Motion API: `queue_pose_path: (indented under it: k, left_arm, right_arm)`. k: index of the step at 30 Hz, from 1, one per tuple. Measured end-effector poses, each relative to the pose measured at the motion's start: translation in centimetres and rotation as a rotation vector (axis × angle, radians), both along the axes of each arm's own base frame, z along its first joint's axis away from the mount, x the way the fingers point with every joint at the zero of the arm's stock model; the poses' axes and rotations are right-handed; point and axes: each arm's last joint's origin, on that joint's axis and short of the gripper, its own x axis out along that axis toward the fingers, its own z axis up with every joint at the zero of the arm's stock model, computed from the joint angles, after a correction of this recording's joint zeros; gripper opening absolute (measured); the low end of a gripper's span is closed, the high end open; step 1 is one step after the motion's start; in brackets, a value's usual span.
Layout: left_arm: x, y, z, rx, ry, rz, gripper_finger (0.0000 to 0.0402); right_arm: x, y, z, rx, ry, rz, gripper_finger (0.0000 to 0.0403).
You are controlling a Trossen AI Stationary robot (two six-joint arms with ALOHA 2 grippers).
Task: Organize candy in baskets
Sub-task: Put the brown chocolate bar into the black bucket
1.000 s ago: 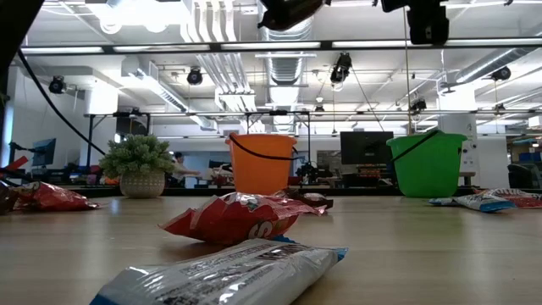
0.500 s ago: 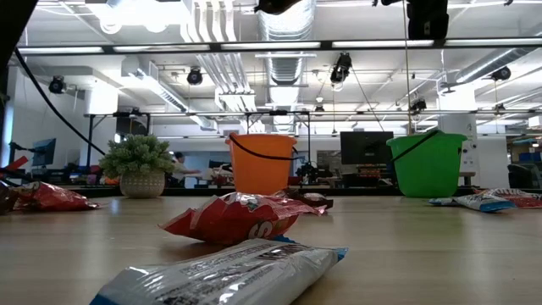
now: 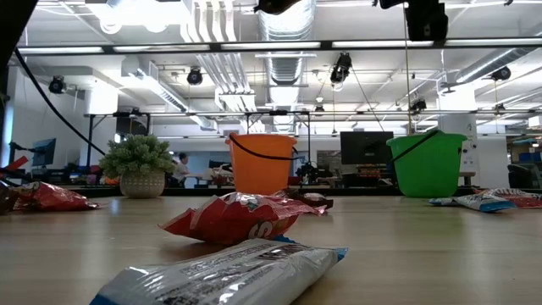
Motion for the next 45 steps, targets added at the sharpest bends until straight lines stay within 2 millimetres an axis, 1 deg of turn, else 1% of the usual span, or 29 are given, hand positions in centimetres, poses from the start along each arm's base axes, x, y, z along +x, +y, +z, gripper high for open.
queue_pose_path:
  k: [3, 7, 14, 18, 22, 27, 32, 36, 45]
  left_arm:
    - [0.0, 0.0, 0.0, -0.001, -0.001, 0.002, 0.0003]
    - [0.0, 0.0, 0.0, -0.001, 0.004, 0.003, 0.0003]
    - [-0.1, 0.0, 0.0, -0.004, 0.007, 0.012, 0.0003]
    - [-0.1, 0.0, 0.0, -0.005, 0.004, 0.012, 0.0003]
    - [0.1, 0.0, 0.1, 0.012, -0.019, 0.013, 0.0003]
    - [0.3, 0.3, 0.3, 0.082, -0.058, 0.041, 0.0003]
    - [0.6, 0.5, 0.5, 0.118, -0.097, 0.070, 0.0003]
    - [0.7, 0.8, 0.6, 0.142, -0.114, 0.090, 0.0003]
    - [1.4, 0.7, 1.1, 0.142, -0.188, 0.067, 0.0004]
  right_arm:
    - [0.5, -0.1, -0.4, 0.065, 0.021, -0.009, 0.0052]
    - [1.3, -0.1, -0.8, 0.123, 0.022, 0.022, 0.0064]
    - [1.9, 0.1, -1.1, 0.178, 0.014, 0.069, 0.0110]
    - [1.9, 0.1, -1.1, 0.199, 0.026, 0.027, 0.0137]
    - [2.1, 0.2, -0.9, 0.229, 0.022, -0.022, 0.0154]
    - [3.2, 0.5, -0.3, 0.247, -0.080, -0.043, 0.0160]
    - [4.7, 1.5, 0.8, 0.243, -0.236, -0.024, 0.0154]
    - [5.7, 2.4, 1.5, 0.224, -0.326, -0.018, 0.0154]
    - [6.5, 2.9, 1.9, 0.158, -0.377, -0.060, 0.0164]
